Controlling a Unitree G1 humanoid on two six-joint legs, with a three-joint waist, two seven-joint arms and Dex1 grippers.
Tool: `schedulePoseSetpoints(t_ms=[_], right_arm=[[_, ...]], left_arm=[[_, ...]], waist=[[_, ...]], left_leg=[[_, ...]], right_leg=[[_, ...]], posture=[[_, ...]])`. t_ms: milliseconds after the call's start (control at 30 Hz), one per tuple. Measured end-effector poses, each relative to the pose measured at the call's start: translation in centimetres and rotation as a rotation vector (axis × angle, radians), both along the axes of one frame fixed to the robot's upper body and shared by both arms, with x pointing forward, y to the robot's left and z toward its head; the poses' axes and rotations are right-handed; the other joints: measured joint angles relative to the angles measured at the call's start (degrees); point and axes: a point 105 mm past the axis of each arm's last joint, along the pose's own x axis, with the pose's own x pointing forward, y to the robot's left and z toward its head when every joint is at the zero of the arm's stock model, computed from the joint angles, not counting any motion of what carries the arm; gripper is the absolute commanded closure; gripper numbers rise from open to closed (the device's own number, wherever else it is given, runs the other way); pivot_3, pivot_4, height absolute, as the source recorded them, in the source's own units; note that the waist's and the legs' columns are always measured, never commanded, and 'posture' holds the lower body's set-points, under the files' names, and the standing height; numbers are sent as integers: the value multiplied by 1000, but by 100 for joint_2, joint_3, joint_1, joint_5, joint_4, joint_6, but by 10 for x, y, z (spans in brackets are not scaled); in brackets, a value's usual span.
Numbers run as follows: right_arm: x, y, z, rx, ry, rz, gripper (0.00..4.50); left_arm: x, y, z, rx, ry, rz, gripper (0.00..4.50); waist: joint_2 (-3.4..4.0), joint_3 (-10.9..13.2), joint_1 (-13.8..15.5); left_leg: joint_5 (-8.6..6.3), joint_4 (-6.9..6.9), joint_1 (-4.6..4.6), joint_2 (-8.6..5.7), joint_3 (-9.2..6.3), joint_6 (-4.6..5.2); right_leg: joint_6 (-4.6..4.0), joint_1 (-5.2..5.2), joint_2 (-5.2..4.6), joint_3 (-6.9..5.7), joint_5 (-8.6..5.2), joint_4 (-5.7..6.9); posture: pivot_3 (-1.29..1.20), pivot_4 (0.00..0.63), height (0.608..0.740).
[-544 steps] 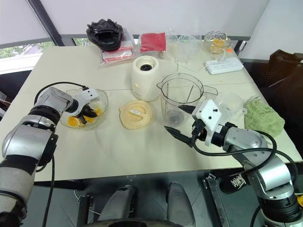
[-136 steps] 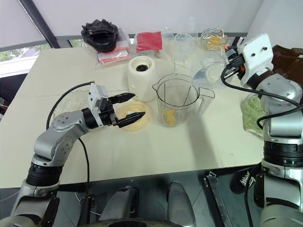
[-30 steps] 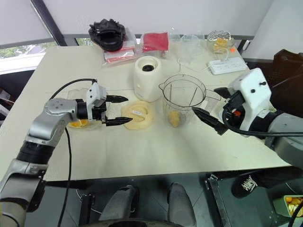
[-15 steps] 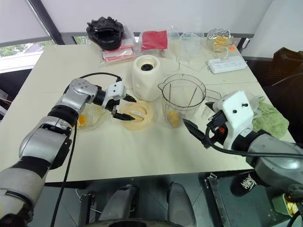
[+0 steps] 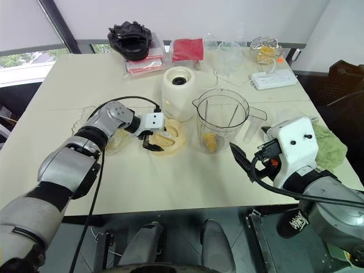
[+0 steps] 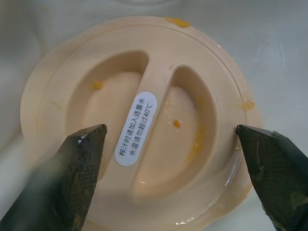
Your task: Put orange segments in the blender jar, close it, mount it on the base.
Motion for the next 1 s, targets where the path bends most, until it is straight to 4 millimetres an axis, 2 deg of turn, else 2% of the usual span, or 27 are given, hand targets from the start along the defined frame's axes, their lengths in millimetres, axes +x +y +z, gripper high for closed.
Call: schedulePoseSetpoints(t_ms=[200,233,333,500,533,1000], right_arm=[[0,-1,3,-18,-11,2,60],[0,-1,3,-23,-10,5,14],[0,0,4,-37,-5,17,0],[0,0,5,-41,-7,20,0],[0,-1,6,-41,-9,19,0],[4,-3,8,-44,-16,10,0]], left_arm=[[4,-8,-3,18,-12,28,0],[4,-9,-4,19,-12,33,262],[4,-12,-5,27,-12,40,1297],[15,-2,-6,115,-87,110,3860],[14,-2,-6,119,-75,109,4239],[9,-1,-4,142,-13,77,4239]], waist=[[-1,-2,104],[-1,-2,105],[-5,-3,104],[-11,-3,47],[-8,-5,46],[-10,-5,42]], left_leg=[[1,9,36,1,0,1],[1,8,50,1,0,1],[-1,7,93,4,0,1],[-7,2,88,10,5,10],[-14,-1,90,9,7,23],[-23,-5,83,9,9,36]], right_leg=[[-9,51,1,-1,6,-8],[-10,64,1,-1,4,-14],[-10,116,-1,-2,-20,-33],[-14,107,2,-1,-2,-33],[1,107,2,0,0,-33],[6,98,2,-1,-5,-38]], posture=[[0,150,740],[0,150,740],[0,150,740],[0,150,740],[0,150,740],[0,150,740]])
